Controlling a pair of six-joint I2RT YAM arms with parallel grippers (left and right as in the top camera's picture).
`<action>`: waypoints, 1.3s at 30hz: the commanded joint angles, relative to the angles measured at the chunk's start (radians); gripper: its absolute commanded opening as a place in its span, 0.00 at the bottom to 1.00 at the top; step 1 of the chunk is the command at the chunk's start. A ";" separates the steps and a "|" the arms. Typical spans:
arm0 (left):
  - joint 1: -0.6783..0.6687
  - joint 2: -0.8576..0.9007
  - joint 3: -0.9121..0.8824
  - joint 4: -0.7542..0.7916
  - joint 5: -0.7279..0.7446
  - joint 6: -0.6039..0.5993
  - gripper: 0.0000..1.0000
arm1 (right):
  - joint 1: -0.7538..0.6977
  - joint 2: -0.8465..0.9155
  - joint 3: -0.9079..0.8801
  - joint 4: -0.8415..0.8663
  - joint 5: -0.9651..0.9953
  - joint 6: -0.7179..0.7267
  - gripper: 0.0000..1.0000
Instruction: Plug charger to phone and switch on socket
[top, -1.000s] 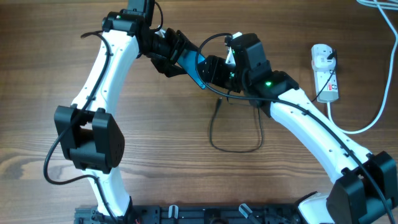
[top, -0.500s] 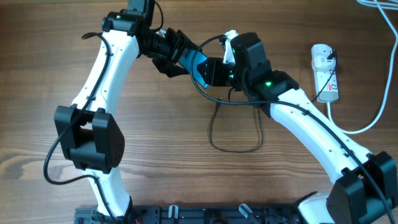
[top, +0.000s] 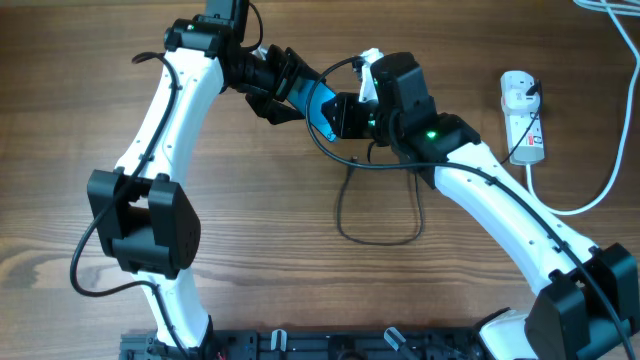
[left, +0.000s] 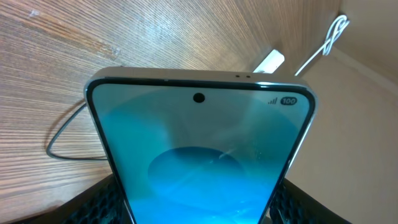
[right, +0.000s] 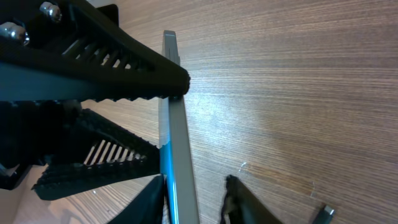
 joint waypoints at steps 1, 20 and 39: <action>0.006 -0.037 0.010 0.003 0.051 -0.009 0.70 | 0.001 -0.017 0.019 0.002 0.014 -0.010 0.29; 0.006 -0.037 0.010 0.004 0.062 -0.008 0.81 | 0.001 -0.017 0.019 0.005 0.007 -0.002 0.04; 0.006 -0.037 0.010 0.030 -0.022 -0.033 0.91 | -0.004 -0.017 0.019 0.103 0.301 1.105 0.04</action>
